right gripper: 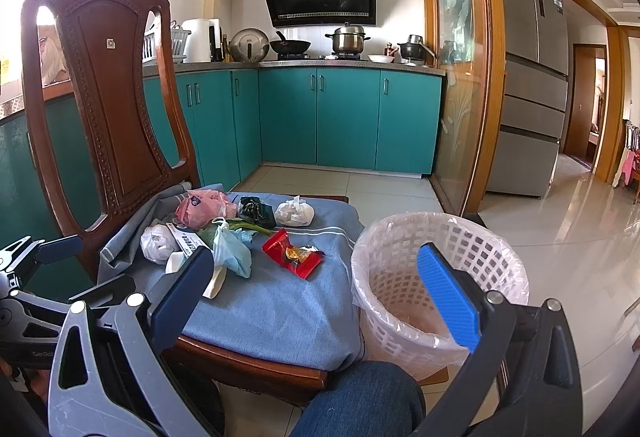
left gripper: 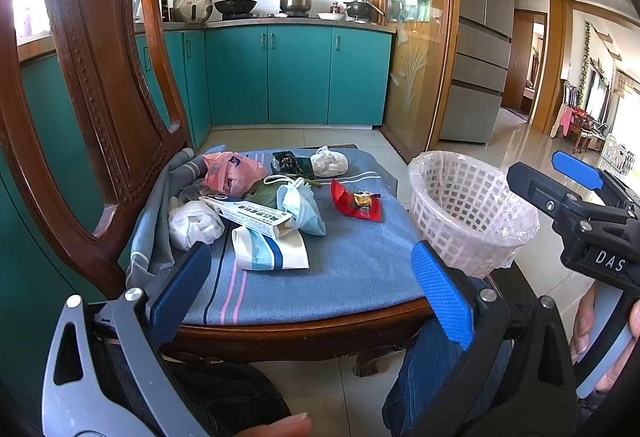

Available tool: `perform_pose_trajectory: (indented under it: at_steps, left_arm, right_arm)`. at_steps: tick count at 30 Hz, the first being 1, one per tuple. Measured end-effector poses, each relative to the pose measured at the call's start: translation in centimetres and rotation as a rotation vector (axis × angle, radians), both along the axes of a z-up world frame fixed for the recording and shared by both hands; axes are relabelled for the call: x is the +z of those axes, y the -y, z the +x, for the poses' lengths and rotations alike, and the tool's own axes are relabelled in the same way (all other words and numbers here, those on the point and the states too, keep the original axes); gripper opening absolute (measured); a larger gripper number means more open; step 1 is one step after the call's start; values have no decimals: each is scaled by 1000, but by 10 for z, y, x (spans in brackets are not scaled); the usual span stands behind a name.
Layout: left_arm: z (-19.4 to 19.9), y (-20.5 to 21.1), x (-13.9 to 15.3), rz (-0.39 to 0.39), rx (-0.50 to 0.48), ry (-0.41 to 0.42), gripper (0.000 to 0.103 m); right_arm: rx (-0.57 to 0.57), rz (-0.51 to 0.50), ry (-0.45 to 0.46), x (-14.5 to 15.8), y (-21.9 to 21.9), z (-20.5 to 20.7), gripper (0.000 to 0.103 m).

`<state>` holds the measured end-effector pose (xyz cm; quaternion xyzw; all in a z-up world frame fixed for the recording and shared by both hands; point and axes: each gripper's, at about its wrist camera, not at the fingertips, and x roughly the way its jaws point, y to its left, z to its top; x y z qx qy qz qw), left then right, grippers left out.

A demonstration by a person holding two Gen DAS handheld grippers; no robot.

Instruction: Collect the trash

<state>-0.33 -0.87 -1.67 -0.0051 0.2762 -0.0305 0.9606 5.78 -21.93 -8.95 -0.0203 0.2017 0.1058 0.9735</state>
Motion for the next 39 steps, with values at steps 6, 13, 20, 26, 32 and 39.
perform_pose_trajectory:
  at_steps: [6,13,20,26,32,39]
  left_arm:
    - [-1,-1,-2,0,0,-5,100]
    - [-1,-1,-3,2,1,-7,100]
    - [-1,-1,-4,2,1,-14,100]
    - [-2,-2,-3,-6,4,-17,100]
    - [0,-2,-3,-7,5,-22,100]
    - [1,-6,-2,-16,16,-28,100]
  right_arm:
    - [0,2,-4,-2,0,0,100]
    - [-1,4,-4,-3,2,0,100]
    - [-3,5,-4,-4,2,-1,100]
    - [-6,5,2,-5,3,-3,100]
    - [-10,10,5,-4,5,-4,100]
    - [-9,10,1,-3,6,-4,100]
